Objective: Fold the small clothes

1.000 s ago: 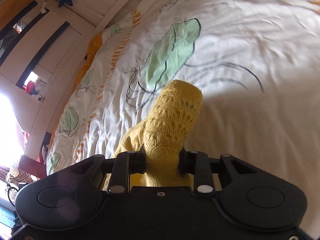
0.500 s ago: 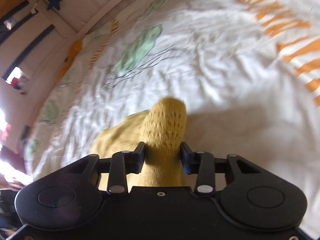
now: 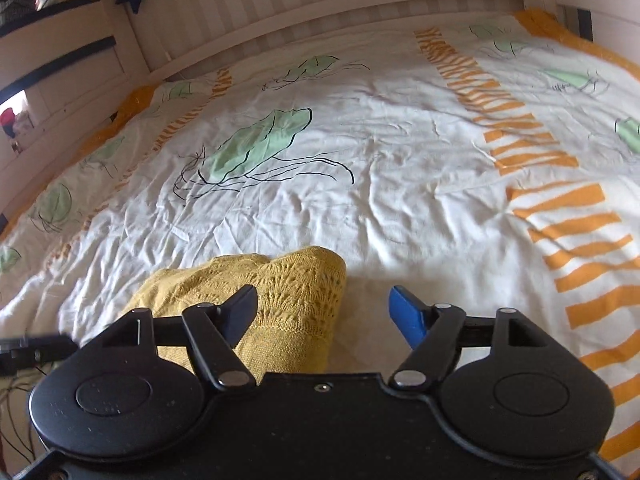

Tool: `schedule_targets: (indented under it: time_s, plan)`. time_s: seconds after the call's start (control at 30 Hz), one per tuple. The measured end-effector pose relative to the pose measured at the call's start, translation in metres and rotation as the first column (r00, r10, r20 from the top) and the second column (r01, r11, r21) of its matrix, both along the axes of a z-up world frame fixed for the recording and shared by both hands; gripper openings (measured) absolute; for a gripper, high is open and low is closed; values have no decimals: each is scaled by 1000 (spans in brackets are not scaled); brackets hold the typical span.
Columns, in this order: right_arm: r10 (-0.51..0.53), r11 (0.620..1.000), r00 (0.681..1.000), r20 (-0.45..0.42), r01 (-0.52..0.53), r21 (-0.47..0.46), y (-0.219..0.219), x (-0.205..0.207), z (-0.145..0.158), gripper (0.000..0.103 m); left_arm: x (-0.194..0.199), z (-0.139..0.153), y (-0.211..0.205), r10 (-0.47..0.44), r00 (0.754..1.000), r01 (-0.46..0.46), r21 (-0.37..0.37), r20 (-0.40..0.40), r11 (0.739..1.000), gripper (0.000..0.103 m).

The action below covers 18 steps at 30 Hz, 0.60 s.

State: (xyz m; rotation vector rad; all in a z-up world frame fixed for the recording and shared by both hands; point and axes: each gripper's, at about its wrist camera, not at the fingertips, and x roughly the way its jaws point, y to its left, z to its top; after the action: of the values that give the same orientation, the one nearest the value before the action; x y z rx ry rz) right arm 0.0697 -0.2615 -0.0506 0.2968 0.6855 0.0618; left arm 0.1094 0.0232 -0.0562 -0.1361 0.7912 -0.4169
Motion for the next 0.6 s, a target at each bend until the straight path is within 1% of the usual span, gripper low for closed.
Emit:
schedule_targets:
  time_s: [0.1,0.2,0.27,0.37,0.43,0.47,0.5,0.53,0.6]
  plan:
    - [0,1000,1000,-1,0,-22,4,3,-3,79,19,-3,-15,-2,1000,1,42,22,999,58]
    - [-12,1000,1000,-3,12,-12,4,9,-8,81,35,-9,-28,-2,999,0,78,36,997,58]
    - [-26,1000,1000,-5,26,-7,3,14,-11,81,45,-16,-33,15,999,-20,117,43,993,58]
    - [-44,999,999,-24,43,-19,3,24,-18,81,59,-31,-31,49,998,-53,169,25,984,58]
    - [-46,999,997,-54,45,-28,4,32,-28,84,65,-43,-26,71,997,-70,199,4,977,58]
    - [-46,998,996,-73,43,-39,6,37,-35,86,67,-48,-23,81,997,-79,210,-4,975,60]
    - [-45,998,995,-88,40,-56,8,41,-42,91,68,-52,-19,86,996,-83,206,-7,975,66]
    - [-46,997,995,-86,40,-67,9,43,-46,95,67,-54,-16,93,996,-90,194,-5,977,68]
    - [-52,995,996,-73,46,-83,9,45,-51,97,66,-56,-11,99,995,-97,191,-1,977,75]
